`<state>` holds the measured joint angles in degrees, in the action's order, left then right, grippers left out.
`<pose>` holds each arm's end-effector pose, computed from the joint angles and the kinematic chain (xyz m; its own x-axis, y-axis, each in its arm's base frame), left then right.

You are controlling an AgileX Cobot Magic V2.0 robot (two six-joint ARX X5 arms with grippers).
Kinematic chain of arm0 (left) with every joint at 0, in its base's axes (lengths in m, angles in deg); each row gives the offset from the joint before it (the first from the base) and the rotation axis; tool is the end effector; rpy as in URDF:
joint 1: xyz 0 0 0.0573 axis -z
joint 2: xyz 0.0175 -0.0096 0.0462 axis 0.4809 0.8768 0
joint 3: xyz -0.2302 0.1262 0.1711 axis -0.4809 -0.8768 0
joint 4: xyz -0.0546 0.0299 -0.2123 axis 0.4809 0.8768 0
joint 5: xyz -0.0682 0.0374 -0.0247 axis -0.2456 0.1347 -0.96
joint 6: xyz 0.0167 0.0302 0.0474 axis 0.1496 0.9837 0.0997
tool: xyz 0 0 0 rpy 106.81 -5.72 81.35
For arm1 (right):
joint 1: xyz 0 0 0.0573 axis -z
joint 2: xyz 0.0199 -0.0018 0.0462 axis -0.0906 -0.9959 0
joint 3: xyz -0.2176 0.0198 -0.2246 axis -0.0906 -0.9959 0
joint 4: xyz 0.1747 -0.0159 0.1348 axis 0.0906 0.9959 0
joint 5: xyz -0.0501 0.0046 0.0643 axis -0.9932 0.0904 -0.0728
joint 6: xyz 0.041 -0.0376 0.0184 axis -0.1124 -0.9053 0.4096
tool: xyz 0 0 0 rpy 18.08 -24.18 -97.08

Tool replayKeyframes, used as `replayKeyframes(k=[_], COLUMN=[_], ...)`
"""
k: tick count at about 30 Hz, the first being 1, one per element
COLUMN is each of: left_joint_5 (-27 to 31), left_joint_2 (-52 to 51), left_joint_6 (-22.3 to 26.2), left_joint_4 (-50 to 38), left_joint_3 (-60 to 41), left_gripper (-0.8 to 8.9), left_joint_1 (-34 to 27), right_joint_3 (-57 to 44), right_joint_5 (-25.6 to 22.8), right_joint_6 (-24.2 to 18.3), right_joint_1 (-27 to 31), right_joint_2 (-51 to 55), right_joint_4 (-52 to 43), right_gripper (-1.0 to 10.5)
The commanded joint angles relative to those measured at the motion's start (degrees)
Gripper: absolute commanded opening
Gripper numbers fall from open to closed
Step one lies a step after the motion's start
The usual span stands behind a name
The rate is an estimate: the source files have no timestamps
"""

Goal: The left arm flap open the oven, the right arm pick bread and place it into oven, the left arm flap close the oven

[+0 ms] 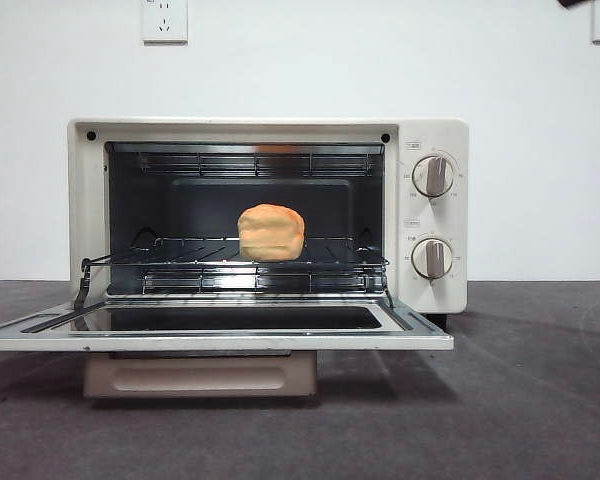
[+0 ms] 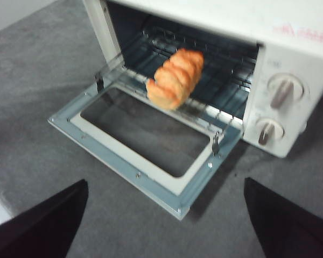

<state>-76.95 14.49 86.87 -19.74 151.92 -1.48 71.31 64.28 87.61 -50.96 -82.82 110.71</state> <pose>0.0679 -0.0408 0.3833 0.6212 -0.4731 -0.6247 0.5320 0.8399 -0.1070 0.0433 0.0431 0.3401 0.6339 0.6142 -0.4700 -0.6240 0.7652 0.1582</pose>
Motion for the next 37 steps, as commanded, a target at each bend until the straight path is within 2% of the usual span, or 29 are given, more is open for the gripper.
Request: replayKeyframes(k=[1, 6, 12, 18, 20, 26, 32, 37], left_joint_5=[-0.09, -0.09, -0.11, -0.37, -2.08, -8.24, -14.05, -14.8], left_joint_2=[0.26, 0.0, -1.99, -1.92, -1.86, 1.38, 9.64, 18.18], left_joint_6=[-0.63, -1.6, -7.23, -11.74, -13.03, -13.07, -12.81, -11.52], left_joint_4=[-0.5, -3.78, -14.91, -24.15, -27.56, -33.75, -40.28, -43.67], left_joint_3=[0.31, -1.51, -12.13, -22.88, -25.79, -31.21, -32.15, -32.15], left_gripper=[0.16, 0.16, 0.15, 0.14, 0.14, 0.14, 0.14, 0.14], left_joint_1=[0.22, 0.2, -1.22, -6.88, -9.05, -16.7, -22.21, -24.74], right_joint_3=[-0.44, -0.42, -0.42, -0.42, -0.42, -0.42, -0.42, -0.42], right_joint_5=[0.09, 0.02, 0.13, 0.11, 0.13, 0.15, 0.15, 0.15], right_joint_6=[2.03, 2.01, 1.97, 1.92, 1.92, 1.92, 1.68, 1.73], right_joint_1=[-0.52, -0.52, -0.52, -0.52, -0.52, -0.52, -0.52, -0.52], right_joint_2=[1.86, 3.96, 4.31, 4.26, 4.26, 4.26, 4.26, 4.26], right_joint_4=[-0.52, -0.68, 0.94, 2.27, 2.4, 3.19, 3.34, 3.61], right_gripper=[4.6, 4.6, 4.6, 4.6, 4.6, 4.6, 4.6, 4.6])
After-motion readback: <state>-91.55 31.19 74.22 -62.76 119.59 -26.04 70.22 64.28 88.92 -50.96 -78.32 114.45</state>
